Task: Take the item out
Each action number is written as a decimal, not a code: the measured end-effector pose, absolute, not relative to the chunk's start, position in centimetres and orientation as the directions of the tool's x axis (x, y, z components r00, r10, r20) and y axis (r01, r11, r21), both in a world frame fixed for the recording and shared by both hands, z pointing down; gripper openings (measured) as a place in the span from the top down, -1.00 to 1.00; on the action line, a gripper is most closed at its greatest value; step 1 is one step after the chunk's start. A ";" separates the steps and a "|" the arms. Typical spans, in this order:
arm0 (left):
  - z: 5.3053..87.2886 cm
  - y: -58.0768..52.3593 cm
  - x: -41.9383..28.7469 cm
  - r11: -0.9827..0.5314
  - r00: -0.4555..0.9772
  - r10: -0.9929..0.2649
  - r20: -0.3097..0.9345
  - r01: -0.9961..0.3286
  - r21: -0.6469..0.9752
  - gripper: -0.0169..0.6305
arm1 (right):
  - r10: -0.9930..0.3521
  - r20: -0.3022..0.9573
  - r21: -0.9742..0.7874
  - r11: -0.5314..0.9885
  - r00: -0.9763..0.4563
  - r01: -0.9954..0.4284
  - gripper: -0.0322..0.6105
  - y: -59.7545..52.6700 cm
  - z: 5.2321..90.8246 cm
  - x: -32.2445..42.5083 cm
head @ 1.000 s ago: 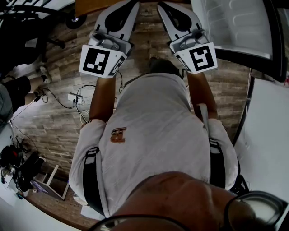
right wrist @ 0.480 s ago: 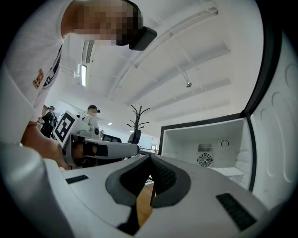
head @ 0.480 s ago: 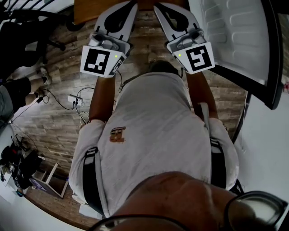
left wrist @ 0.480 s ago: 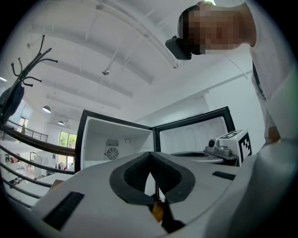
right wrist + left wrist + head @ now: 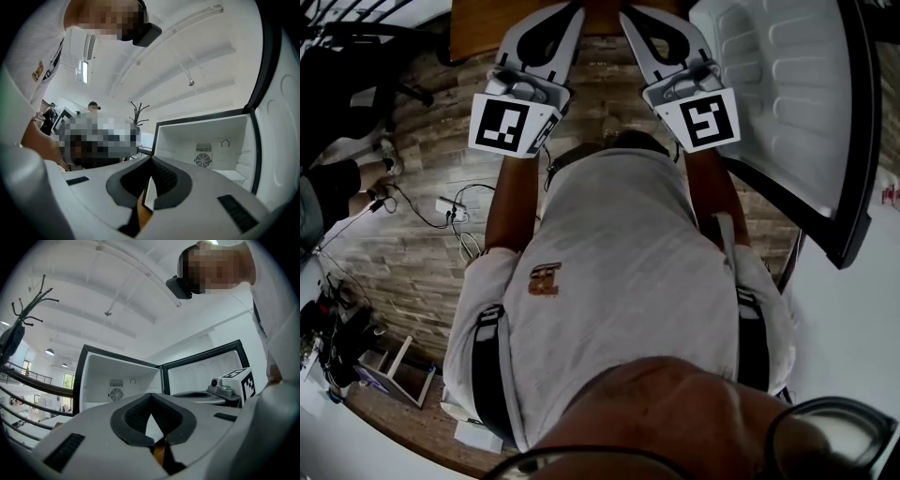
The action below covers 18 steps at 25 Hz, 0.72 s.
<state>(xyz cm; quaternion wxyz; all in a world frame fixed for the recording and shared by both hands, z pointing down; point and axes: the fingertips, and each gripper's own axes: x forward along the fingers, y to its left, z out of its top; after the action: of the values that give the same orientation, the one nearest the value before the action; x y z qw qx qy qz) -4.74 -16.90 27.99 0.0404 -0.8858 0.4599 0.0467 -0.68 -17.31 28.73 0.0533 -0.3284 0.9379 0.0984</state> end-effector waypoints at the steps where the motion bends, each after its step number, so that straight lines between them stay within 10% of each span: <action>1: 28.0 -17.2 -4.6 -0.571 0.570 -0.813 -0.119 -0.820 -0.028 0.89 | -0.606 -0.164 0.148 0.765 -0.778 -0.627 0.79 -17.6 28.8 -0.6; 18: 28.8 -20.7 -3.2 -0.581 0.589 -0.805 -0.071 -0.807 -0.104 0.89 | -0.645 -0.141 0.207 0.723 -0.751 -0.659 0.79 -21.0 29.3 0.4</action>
<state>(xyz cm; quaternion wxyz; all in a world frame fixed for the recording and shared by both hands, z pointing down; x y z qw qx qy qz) -3.19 -20.68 28.79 0.0627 -0.8890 0.4535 0.0079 0.41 -21.04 29.34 0.0296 -0.3514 0.9277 0.1227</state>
